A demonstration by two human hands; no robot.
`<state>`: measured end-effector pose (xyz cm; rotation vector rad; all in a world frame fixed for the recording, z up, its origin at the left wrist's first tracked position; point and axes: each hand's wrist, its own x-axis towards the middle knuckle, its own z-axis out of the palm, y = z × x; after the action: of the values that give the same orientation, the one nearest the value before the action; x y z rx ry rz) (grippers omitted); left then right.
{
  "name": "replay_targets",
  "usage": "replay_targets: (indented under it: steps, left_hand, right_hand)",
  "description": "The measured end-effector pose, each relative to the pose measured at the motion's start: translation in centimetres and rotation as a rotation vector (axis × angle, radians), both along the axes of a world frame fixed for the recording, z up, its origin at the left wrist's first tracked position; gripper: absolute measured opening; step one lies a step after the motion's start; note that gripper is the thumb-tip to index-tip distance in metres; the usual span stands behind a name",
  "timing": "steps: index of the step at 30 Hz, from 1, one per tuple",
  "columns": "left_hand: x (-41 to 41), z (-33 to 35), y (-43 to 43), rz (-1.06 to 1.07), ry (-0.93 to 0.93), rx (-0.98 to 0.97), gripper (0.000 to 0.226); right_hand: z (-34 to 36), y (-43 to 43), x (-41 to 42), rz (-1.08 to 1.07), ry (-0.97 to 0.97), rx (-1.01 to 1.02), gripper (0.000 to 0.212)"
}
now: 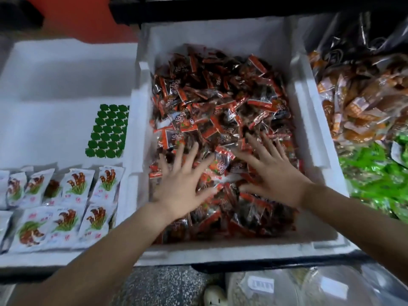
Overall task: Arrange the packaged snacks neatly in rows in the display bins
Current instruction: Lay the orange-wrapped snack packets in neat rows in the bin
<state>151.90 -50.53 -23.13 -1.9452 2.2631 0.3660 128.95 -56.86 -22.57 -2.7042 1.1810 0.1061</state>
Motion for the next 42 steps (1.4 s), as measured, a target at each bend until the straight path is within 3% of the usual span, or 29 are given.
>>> replay_targets:
  steps: [3, 8, 11, 17, 26, 33, 42]
  left_hand:
    - [-0.3, -2.5, 3.6, -0.163, -0.122, 0.044, 0.092]
    - [-0.3, -6.4, 2.9, -0.211, -0.222, -0.032, 0.103]
    - [0.2, -7.5, 1.1, -0.269, -0.310, -0.184, 0.108]
    - [1.4, -6.2, -4.0, -0.132, -0.273, -0.288, 0.104]
    - [2.6, -4.7, -12.8, 0.042, -0.165, -0.245, 0.111]
    - [3.3, -3.1, -18.9, 0.111, -0.185, -0.256, 0.111]
    - [3.5, -1.8, -19.0, 0.090, -0.144, -0.251, 0.100]
  right_hand:
    - [-2.5, 3.6, -3.1, 0.075, 0.118, -0.037, 0.093]
    - [-6.2, 2.3, -3.1, 0.132, 0.355, -0.245, 0.111]
    - [-6.8, 0.5, -2.9, 0.171, 0.288, -0.333, 0.108]
    - [-5.7, -5.1, -0.2, 0.137, 0.268, -0.392, 0.094]
    - [-3.8, -12.7, 2.7, 0.010, 0.156, -0.303, 0.094]
    - [-1.9, -18.6, 5.1, -0.086, 0.147, -0.292, 0.104]
    - [-0.6, -18.2, 6.3, -0.170, 0.146, -0.256, 0.099]
